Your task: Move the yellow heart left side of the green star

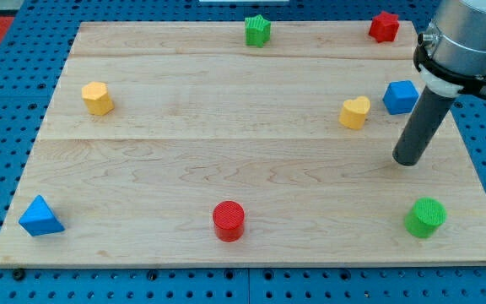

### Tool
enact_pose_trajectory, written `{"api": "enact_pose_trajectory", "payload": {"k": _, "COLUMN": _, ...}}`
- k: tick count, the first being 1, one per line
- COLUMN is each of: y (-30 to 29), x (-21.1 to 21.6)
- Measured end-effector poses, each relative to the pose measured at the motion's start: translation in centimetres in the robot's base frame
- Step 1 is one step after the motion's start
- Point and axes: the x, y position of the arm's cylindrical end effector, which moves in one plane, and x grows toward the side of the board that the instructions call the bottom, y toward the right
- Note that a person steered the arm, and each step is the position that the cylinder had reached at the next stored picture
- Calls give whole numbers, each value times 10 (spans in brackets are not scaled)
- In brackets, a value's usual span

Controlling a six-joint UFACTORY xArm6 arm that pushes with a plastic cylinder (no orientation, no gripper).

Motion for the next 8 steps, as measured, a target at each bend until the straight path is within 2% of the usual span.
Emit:
{"api": "enact_pose_trajectory", "payload": {"k": 2, "y": -20, "x": -49}}
{"api": "enact_pose_trajectory", "payload": {"k": 5, "y": -134, "x": -123}}
{"api": "enact_pose_trajectory", "payload": {"k": 6, "y": -127, "x": -144}}
{"api": "enact_pose_trajectory", "payload": {"k": 7, "y": -88, "x": -145}}
{"api": "enact_pose_trajectory", "payload": {"k": 8, "y": -77, "x": -154}}
